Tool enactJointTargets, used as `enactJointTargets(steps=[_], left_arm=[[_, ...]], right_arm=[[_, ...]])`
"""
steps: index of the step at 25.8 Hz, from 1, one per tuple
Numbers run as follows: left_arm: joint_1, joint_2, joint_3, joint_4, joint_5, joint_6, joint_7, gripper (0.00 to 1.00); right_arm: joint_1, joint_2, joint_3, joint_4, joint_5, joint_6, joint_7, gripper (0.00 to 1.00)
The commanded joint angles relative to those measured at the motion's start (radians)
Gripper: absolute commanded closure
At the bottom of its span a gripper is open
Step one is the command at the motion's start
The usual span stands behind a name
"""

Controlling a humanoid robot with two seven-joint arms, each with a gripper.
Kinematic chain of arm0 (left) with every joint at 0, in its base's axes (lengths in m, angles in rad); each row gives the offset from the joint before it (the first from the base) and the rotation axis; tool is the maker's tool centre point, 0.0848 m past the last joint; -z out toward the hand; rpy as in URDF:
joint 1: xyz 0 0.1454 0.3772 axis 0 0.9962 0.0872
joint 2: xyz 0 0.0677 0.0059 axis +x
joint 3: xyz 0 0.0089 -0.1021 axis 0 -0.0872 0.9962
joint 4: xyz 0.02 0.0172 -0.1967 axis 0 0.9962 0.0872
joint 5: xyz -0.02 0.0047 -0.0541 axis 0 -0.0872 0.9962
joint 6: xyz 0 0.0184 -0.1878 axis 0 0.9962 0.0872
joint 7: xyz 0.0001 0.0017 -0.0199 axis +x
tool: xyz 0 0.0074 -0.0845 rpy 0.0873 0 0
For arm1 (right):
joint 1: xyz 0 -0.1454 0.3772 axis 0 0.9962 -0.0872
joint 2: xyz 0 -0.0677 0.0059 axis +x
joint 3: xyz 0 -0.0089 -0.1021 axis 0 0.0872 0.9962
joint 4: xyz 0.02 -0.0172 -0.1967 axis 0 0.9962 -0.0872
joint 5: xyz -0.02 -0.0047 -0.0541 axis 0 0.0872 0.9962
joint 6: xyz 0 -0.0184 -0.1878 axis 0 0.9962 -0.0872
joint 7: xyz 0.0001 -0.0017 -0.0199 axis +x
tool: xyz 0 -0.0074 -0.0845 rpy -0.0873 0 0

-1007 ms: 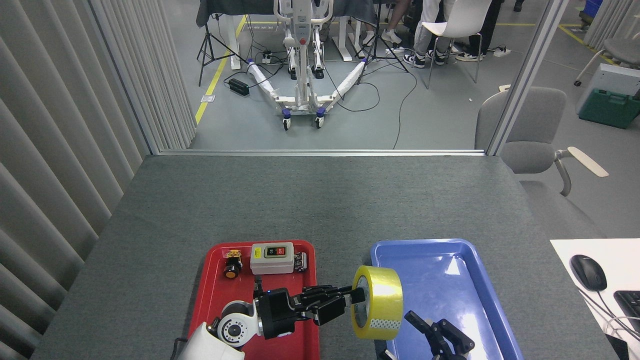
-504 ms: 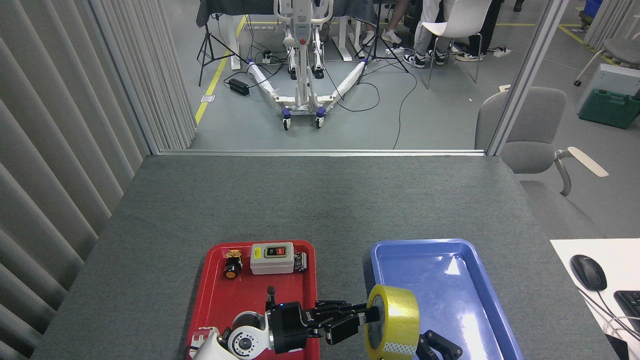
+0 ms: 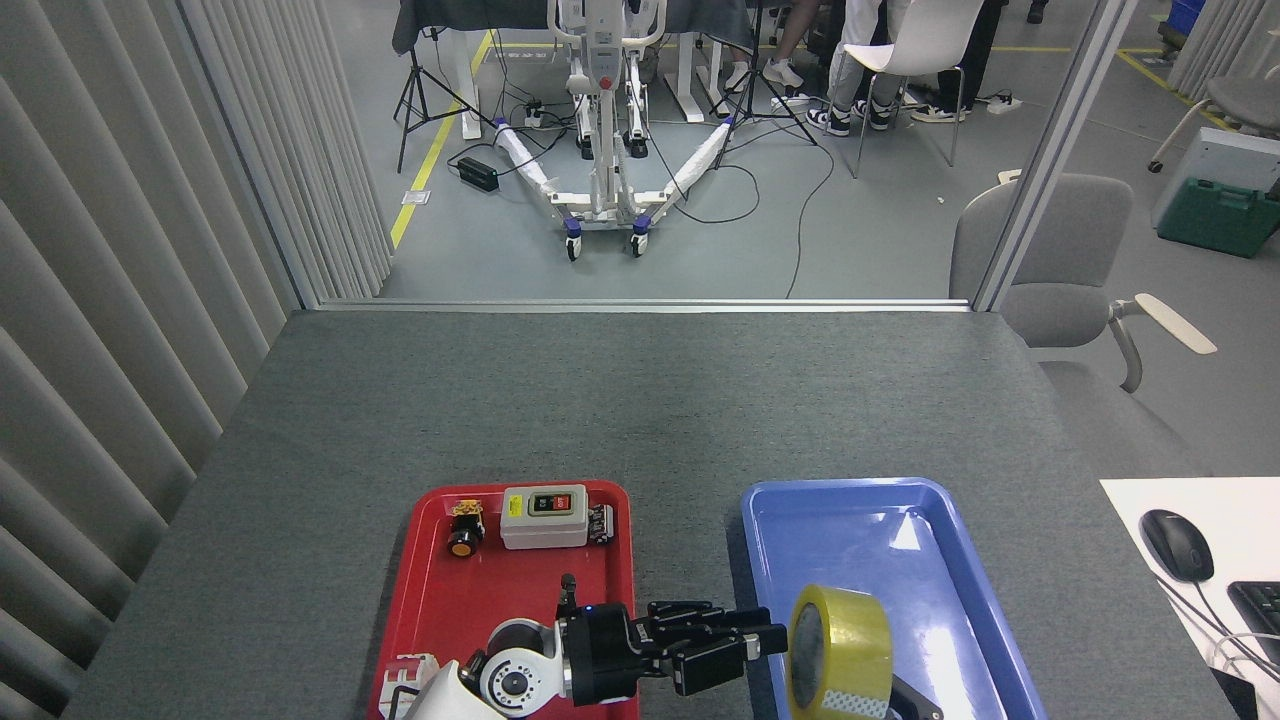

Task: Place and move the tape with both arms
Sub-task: 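Release the tape from the left gripper and withdraw the left arm, then lower the tape into the blue tray with the right gripper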

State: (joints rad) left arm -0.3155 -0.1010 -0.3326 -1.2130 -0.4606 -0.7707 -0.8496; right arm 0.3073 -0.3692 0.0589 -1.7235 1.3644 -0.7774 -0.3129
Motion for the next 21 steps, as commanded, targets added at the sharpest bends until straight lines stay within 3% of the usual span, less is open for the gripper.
enactJointTargets(steps=[1,5,8,12,15,16,18,21], left_arm=[[-0.011,0.012,0.004,-0.005,-0.007,-0.015,-0.002,0.00],[-0.017,0.018,0.124,-0.011,0.020,-0.015,0.006,0.00],[-0.019,0.063,0.224,-0.028,0.025,-0.015,0.032,0.00],[0.006,0.178,0.326,-0.080,-0.035,-0.015,0.290,0.00],[0.099,0.277,0.343,-0.195,-0.277,-0.015,0.495,0.01],[0.130,0.317,0.343,-0.261,-0.388,0.024,0.558,0.01],[0.223,0.391,0.339,-0.379,-0.616,0.235,0.702,0.01],[0.346,0.383,0.319,-0.482,-0.744,0.582,0.770,0.01]], right_arm=[[0.006,0.003,-0.047,0.009,-0.001,-0.008,-0.021,1.00],[0.006,0.007,-0.086,0.021,-0.005,-0.008,0.035,1.00],[-0.014,0.001,-0.093,0.039,-0.002,0.089,0.196,1.00],[-0.097,-0.010,-0.099,0.035,-0.013,0.271,0.428,1.00],[-0.123,-0.010,-0.113,0.038,-0.014,0.348,0.500,1.00],[-0.137,-0.010,-0.120,0.038,-0.018,0.377,0.522,1.00],[-0.168,0.003,-0.120,0.035,-0.045,0.428,0.586,1.00],[-0.226,-0.001,-0.116,0.035,-0.073,0.454,0.793,1.00]])
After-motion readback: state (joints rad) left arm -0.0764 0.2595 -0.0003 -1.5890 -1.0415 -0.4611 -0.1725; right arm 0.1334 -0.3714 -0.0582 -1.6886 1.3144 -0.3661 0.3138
